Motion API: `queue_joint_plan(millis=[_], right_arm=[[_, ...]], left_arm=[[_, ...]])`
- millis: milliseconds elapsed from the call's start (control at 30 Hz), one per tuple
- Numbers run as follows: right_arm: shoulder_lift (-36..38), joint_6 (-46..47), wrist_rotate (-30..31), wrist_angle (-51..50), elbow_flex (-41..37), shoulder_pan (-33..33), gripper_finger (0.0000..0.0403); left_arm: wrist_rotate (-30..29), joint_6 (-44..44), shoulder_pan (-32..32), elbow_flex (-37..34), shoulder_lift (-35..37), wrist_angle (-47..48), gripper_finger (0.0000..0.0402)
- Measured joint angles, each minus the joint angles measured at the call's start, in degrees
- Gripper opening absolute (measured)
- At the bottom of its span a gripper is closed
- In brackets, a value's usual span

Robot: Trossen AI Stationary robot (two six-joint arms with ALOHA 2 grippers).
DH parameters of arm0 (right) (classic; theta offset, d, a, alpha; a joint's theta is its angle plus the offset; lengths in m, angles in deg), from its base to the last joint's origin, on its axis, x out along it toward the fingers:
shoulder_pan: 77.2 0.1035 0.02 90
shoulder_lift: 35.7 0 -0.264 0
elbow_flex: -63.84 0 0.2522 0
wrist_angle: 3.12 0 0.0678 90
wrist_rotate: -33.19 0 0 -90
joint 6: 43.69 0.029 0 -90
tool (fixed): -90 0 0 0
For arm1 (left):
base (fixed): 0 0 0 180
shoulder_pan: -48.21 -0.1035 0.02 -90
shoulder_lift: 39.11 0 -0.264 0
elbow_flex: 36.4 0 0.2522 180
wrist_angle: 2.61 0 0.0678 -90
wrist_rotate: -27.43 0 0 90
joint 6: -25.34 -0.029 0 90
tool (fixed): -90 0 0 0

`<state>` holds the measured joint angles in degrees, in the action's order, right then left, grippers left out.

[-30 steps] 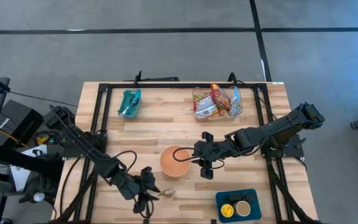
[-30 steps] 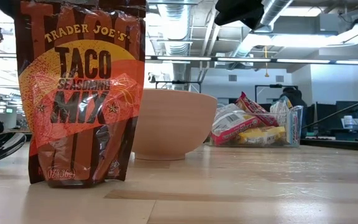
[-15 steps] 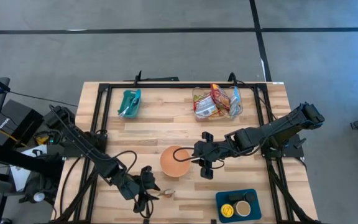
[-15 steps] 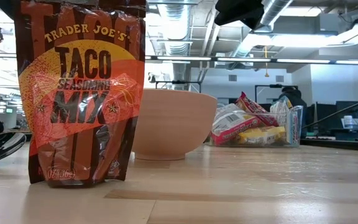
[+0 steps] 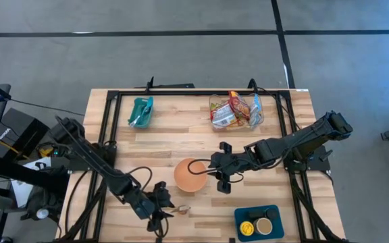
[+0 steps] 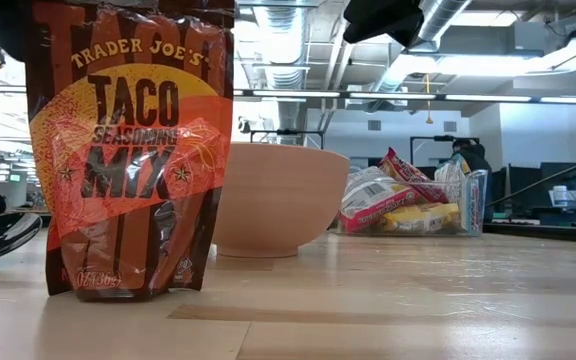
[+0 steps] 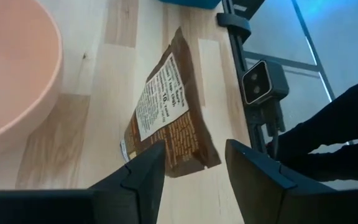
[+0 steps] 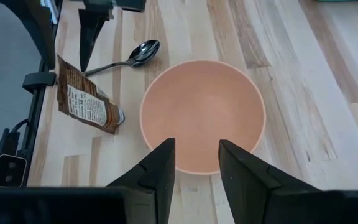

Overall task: Pick & Place Food Item
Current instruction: Put the orange seasoning pack into the dark blue bin

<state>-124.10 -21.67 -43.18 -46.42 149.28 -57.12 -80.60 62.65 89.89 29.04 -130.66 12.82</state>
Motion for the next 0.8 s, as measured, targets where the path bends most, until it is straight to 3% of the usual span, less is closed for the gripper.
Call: queue_joint_plan(millis=[800], right_arm=[[0.00,0.04,1.40,0.02,0.00,0.03,0.0118]], left_arm=[[-4.73,0.18,-2.84,-0.01,-3.45,0.01,0.0163]])
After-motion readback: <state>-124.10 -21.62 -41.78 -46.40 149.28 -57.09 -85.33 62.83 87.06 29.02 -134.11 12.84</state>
